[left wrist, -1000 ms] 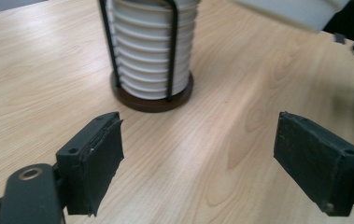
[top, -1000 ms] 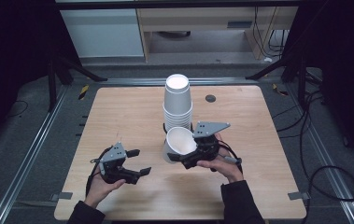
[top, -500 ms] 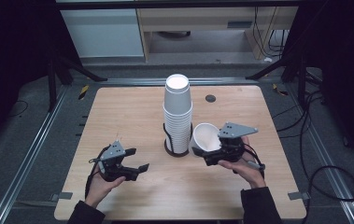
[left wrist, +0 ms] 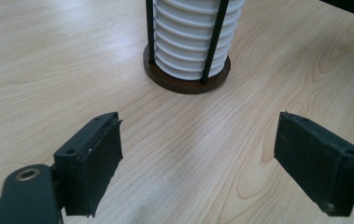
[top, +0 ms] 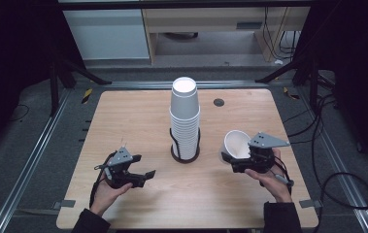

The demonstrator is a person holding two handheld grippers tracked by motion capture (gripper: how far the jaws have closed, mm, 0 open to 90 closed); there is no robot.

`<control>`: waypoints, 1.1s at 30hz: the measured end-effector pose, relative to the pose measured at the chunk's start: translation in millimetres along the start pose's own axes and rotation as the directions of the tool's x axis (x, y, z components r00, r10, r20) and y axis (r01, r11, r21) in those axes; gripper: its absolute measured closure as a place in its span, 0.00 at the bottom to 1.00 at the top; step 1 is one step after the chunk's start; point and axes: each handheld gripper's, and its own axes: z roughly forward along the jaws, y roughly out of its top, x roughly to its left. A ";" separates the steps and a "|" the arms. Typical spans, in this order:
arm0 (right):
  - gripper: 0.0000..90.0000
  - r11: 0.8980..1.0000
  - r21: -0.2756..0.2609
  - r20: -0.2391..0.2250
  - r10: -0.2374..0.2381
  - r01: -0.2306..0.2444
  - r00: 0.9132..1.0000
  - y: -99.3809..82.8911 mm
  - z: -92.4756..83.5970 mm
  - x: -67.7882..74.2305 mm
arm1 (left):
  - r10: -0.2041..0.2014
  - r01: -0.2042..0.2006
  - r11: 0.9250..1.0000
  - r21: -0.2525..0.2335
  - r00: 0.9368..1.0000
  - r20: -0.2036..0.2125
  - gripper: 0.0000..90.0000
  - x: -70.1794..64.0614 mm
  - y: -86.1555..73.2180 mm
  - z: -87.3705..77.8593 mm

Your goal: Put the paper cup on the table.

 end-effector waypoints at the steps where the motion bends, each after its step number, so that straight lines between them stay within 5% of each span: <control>1: 0.15 1.000 0.000 0.004 0.004 -0.004 1.000 -1.6 -0.9 -0.9 | -0.001 0.001 1.000 0.002 1.000 -0.002 0.16 -0.3 0.0 0.4; 9: 0.15 0.998 0.012 0.104 0.053 -0.054 0.993 -10.3 -8.0 -16.0 | -0.001 0.001 1.000 0.011 1.000 -0.002 0.16 -2.0 -0.7 4.2; 17: 0.15 0.995 0.014 0.203 0.097 -0.102 0.974 -12.0 -11.1 -32.2 | -0.007 0.007 1.000 0.017 1.000 0.005 0.16 -2.0 -2.2 7.7; 20: 0.15 0.990 0.055 0.251 0.115 -0.132 0.961 -20.2 -7.6 -42.5 | -0.007 0.007 1.000 0.019 1.000 -0.004 0.16 -2.4 -2.0 7.8; 33: 0.15 0.979 0.146 0.354 0.085 -0.145 0.931 -31.5 9.8 -60.3 | -0.012 0.013 1.000 0.016 0.999 -0.030 0.16 -0.8 -2.3 7.9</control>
